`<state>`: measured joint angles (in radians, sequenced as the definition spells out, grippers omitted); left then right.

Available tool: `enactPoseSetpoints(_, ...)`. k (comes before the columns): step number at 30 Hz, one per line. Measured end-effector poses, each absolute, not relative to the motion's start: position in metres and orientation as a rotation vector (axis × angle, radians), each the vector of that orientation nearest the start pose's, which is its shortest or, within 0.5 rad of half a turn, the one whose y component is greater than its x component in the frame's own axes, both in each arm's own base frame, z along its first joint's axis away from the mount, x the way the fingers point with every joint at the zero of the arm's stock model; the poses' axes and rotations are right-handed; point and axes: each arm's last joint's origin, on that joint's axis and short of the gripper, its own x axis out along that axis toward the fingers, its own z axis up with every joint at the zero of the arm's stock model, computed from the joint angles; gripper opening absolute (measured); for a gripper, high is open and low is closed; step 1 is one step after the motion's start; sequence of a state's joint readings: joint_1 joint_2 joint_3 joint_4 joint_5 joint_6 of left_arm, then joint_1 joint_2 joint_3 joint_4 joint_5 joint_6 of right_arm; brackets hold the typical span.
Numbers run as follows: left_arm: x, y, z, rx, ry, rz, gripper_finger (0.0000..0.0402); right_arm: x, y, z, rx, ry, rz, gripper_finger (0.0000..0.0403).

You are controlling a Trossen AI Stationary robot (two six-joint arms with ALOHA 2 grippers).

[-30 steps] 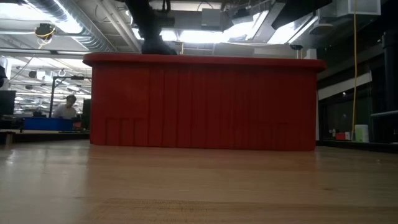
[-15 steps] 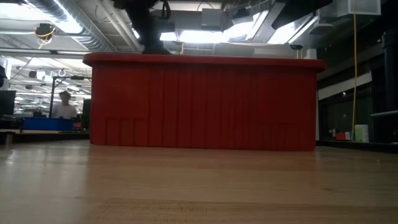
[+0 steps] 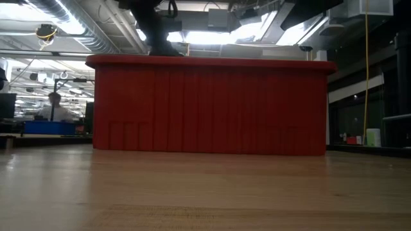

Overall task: Pick and place slides into bin
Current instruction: Put the black slide into the red bin

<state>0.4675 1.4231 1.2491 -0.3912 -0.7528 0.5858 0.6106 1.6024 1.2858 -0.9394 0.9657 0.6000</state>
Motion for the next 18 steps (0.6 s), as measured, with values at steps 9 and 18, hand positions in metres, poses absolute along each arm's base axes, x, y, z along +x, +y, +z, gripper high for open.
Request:
enactPoseSetpoints(9, 0.281, 0.164, 0.311, 0.577, 0.999, 0.956, 0.0008, 0.264, 0.156, 0.268, -0.340, 0.737, -0.539, 0.0006)
enactPoseSetpoints(18, 0.297, 0.175, 0.278, 0.678, 1.183, 0.989, 0.0008, 0.264, 0.156, 0.268, -0.346, 0.741, -0.539, 0.0006)
